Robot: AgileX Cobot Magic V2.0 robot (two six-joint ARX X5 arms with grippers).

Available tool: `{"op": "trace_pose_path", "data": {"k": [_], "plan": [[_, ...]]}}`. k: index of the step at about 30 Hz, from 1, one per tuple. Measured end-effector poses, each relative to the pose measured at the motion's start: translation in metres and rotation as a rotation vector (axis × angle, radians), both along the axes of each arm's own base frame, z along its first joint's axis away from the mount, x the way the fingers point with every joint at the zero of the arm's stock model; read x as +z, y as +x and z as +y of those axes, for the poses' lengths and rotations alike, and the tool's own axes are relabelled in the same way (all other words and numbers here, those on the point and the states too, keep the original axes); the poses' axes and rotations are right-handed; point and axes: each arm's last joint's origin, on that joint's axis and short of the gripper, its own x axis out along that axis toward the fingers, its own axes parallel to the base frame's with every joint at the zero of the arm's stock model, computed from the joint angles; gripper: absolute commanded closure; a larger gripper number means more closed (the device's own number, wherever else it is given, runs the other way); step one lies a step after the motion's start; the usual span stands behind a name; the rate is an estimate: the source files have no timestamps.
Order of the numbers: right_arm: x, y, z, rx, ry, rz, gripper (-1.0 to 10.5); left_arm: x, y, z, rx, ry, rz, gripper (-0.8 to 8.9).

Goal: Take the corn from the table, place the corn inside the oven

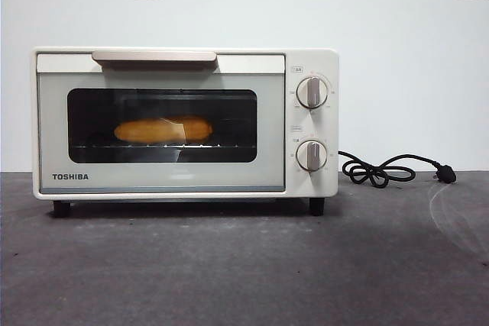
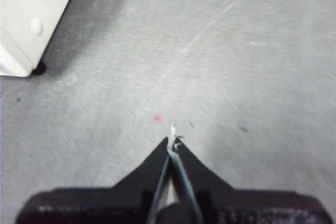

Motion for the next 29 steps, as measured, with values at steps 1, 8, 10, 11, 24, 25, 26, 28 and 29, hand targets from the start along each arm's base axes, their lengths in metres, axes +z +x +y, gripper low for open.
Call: {"op": "trace_pose_path", "data": {"k": [1,8,10,11,24,25,26,28,29], "plan": [[-0.004,-0.011,-0.002,-0.015,-0.002,-0.029,9.5,0.000,0.000,0.000,0.000,0.000,0.000,8.17],[-0.008,-0.059,-0.009,-0.089,-0.020,-0.291,9.5,0.000,0.000,0.000,0.000,0.000,0.000,8.17],[-0.014,-0.064,-0.008,-0.089,-0.022,-0.329,9.5,0.000,0.000,0.000,0.000,0.000,0.000,8.17],[-0.017,-0.067,-0.008,-0.089,-0.022,-0.340,9.5,0.000,0.000,0.000,0.000,0.000,0.000,8.17],[-0.047,-0.079,-0.007,-0.114,-0.004,-0.423,9.5,0.000,0.000,0.000,0.000,0.000,0.000,8.17],[-0.048,-0.079,-0.007,-0.115,-0.004,-0.417,9.5,0.000,0.000,0.000,0.000,0.000,0.000,8.17],[-0.048,-0.079,-0.007,-0.116,-0.003,-0.415,9.5,0.000,0.000,0.000,0.000,0.000,0.000,8.17],[-0.048,-0.079,-0.007,-0.119,-0.003,-0.414,9.5,0.000,0.000,0.000,0.000,0.000,0.000,8.17],[-0.048,-0.079,-0.007,-0.122,-0.003,-0.414,9.5,0.000,0.000,0.000,0.000,0.000,0.000,8.17]]}}
